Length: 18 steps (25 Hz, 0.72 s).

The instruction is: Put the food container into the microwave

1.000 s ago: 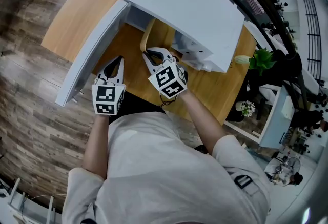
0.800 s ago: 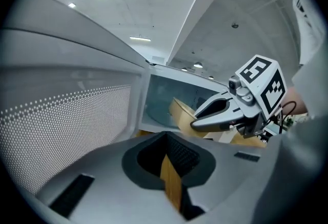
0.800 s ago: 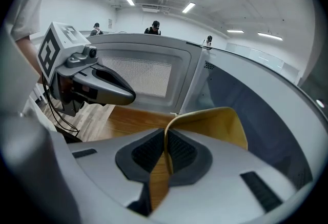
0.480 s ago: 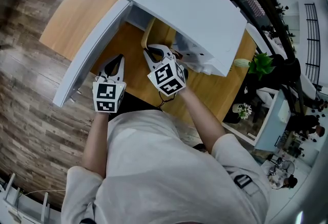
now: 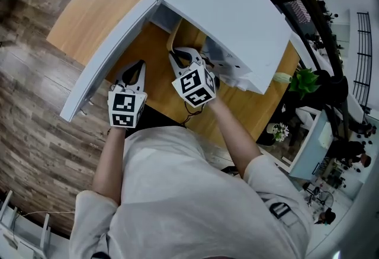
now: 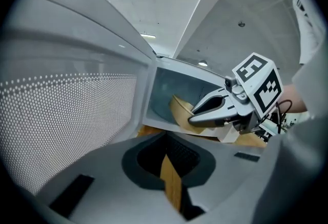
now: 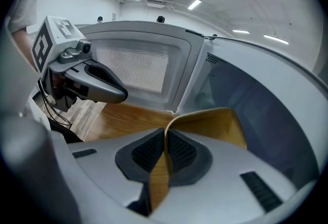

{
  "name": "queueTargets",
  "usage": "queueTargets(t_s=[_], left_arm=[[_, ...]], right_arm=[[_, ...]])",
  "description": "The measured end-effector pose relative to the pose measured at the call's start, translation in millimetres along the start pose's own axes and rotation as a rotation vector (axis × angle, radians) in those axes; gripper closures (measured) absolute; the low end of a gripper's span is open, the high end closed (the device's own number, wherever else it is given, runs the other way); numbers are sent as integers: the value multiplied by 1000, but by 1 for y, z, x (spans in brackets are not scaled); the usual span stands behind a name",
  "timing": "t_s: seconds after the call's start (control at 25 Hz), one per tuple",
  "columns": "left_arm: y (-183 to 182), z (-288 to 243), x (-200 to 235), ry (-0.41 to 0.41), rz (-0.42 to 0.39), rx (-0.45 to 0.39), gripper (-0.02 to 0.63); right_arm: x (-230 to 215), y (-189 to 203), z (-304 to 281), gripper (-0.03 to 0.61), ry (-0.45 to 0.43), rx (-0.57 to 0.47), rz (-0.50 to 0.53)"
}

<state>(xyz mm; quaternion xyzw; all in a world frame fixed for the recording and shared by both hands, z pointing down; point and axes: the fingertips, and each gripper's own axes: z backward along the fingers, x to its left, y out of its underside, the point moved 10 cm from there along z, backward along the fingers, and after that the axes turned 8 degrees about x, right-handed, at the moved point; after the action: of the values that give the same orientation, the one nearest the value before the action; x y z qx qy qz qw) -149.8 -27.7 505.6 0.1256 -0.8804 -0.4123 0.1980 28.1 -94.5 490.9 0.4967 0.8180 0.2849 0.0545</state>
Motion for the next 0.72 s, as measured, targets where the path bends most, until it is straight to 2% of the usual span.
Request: queueTargets(t_s=[0.72], left_arm=[[-3, -8, -1, -7, 4, 15, 601]], right_arm=[[-13, -3, -13, 548, 16, 18, 26]])
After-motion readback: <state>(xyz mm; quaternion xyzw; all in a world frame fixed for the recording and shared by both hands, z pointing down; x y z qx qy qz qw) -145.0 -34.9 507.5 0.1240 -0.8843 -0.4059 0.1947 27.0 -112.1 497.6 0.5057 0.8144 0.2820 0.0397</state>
